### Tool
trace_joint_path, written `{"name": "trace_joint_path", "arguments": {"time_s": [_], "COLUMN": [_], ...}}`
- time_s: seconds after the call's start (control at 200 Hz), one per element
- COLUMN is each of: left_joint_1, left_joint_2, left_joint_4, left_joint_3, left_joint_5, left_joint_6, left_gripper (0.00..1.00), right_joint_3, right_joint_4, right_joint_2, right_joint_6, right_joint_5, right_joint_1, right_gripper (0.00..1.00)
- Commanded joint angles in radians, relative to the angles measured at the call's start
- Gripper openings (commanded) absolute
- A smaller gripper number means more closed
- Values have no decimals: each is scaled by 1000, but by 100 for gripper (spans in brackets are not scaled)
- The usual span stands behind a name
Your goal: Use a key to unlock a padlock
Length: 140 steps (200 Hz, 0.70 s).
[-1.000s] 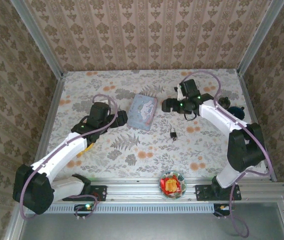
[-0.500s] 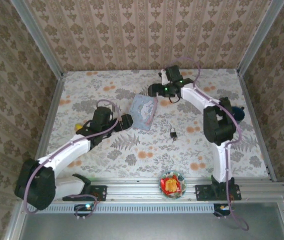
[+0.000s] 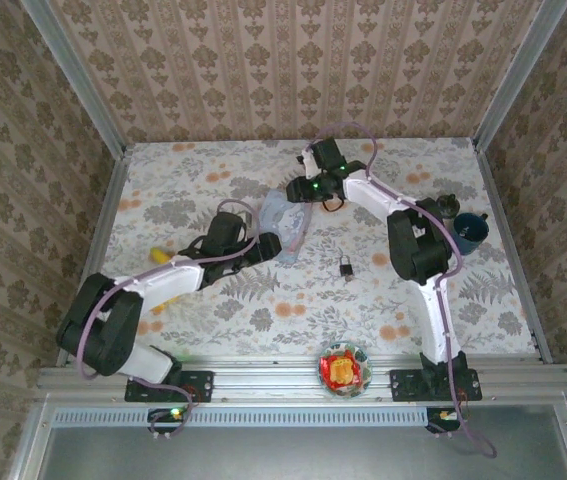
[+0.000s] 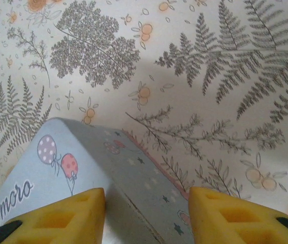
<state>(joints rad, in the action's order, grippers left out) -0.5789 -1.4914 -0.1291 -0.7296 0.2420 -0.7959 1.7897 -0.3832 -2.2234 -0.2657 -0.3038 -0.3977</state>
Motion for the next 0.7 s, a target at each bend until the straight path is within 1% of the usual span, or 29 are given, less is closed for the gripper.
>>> {"name": "trace_joint_path", "arguments": {"time_s": [0.0,0.15,0.25,0.28,0.52,0.6,0.695], "left_joint_1": [19,51,70,76,108,109,109], "left_joint_2": [-45,-99,-131,-142,-219,-224,-222], "left_joint_4": [-66,-76,-69,-70,-60,-56,-51], "left_joint_3": [-54,-99,-135,-146,-229,-240,-236], "left_joint_5": [46,70,80,83,126,133,129], "left_joint_6": [-3,16,33,40,68,73,76], "left_gripper": [70,60,58,56,54,54,54], "right_joint_3": [-123,-270,-346,-365,-537,-591,-648], "right_joint_4": [-14,26,24,23,42,58,90], "right_joint_2": [79,183,240,254,394,445,488], "right_joint_6": [-33,-100,-150,-164,-274,-306,-338], "right_joint_5": [25,56,86,97,191,222,230], "right_joint_1": [-7,-12,-19,-22,-70,-79,-84], "right_gripper": [41,36,32,31,31,32,33]}}
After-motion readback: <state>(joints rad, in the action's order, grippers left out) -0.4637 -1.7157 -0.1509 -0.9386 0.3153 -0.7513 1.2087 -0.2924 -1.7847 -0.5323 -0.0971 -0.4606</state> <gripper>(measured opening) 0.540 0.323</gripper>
